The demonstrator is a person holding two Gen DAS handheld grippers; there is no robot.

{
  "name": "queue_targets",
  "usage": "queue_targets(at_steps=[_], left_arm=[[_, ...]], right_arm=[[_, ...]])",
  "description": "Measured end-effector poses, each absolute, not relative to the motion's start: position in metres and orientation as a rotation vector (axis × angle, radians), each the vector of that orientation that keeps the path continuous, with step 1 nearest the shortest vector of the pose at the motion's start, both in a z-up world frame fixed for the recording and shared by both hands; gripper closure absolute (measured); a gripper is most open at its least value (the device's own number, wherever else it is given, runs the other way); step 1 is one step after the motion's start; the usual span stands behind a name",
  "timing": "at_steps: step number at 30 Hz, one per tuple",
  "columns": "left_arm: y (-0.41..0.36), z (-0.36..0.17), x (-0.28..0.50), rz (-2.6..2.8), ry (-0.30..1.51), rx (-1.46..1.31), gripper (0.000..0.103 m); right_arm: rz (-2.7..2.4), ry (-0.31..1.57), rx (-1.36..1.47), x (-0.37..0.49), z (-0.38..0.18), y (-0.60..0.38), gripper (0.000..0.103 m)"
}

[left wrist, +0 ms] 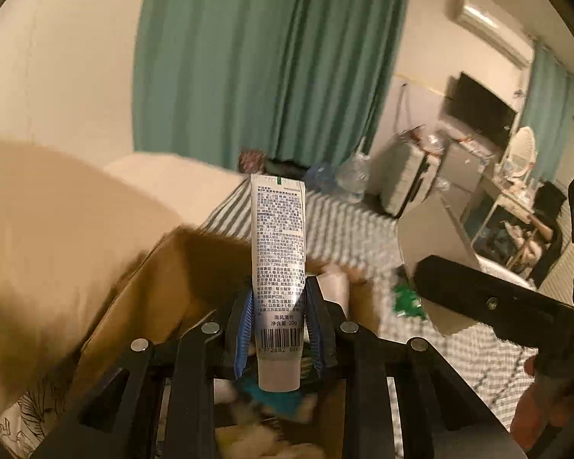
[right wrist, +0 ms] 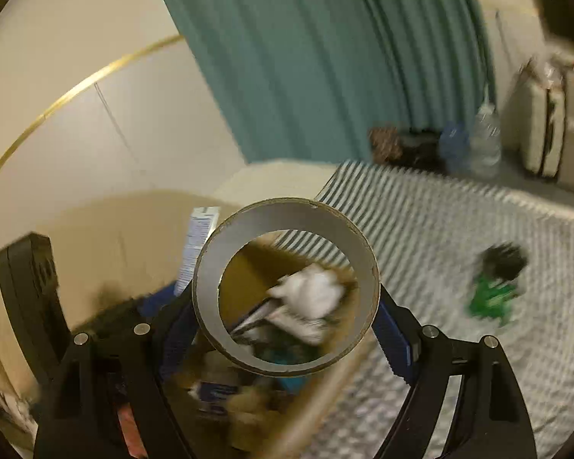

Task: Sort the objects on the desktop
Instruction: 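Drop the toothpaste tube and tape roll into the cardboard box, then move both tools back toward the green packet and clear comb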

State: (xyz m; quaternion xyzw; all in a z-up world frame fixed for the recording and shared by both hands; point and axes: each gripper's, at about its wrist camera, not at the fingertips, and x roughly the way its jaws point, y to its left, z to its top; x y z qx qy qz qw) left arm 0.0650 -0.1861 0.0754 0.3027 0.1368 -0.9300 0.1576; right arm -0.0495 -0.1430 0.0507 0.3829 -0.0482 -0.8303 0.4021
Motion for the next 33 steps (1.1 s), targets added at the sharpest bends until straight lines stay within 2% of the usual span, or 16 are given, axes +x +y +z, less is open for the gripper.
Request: queue_targets(at_steps=[3, 4, 6, 7, 8, 12, 18, 21, 23, 33], left_arm=[[-0.205, 0.062, 0.058, -2.583, 0.406, 0.901, 0.076], [-0.210, 0.058, 0.056, -2.574, 0.423, 0.910, 0.073], [-0.215, 0.050, 0.051, -2.557, 0.438, 0.934, 0.047], [-0.216, 0.047, 0.049, -2.542, 0.435, 0.937, 0.022], [-0.219, 0.045, 0.049, -2.526, 0.431, 0.938, 0.011], [-0.225, 0.044, 0.052, -2.534, 0.456, 0.936, 0.011], [-0.195, 0.051, 0.053, -2.580, 0.408, 0.928, 0.009], [-0.164, 0.055, 0.045, -2.663, 0.364, 1.010, 0.006], [-0.146, 0.061, 0.044, -2.712, 0.330, 1.009, 0.000], [-0.052, 0.070, 0.029, -2.899, 0.171, 0.966, 0.000]], right_arm=[[-2.104, -0.139, 0.974, -0.050, 0.036, -0.163, 0.020], [-2.101, -0.143, 0.978, -0.052, 0.033, -0.167, 0.020], [-2.088, -0.152, 0.997, -0.073, 0.033, -0.164, 0.005], [-2.105, -0.167, 1.003, -0.076, 0.033, -0.162, 0.003], [-2.112, -0.182, 0.997, -0.077, 0.033, -0.162, 0.001], [-2.155, -0.234, 0.957, -0.084, 0.042, -0.137, 0.001], [-2.361, 0.010, 0.900, -0.081, 0.048, -0.069, 0.001], [-2.404, 0.056, 0.917, -0.081, 0.052, -0.025, 0.001], [-2.429, 0.075, 0.927, -0.081, 0.056, 0.007, 0.001], [-2.547, 0.014, 0.869, -0.085, 0.046, 0.089, 0.001]])
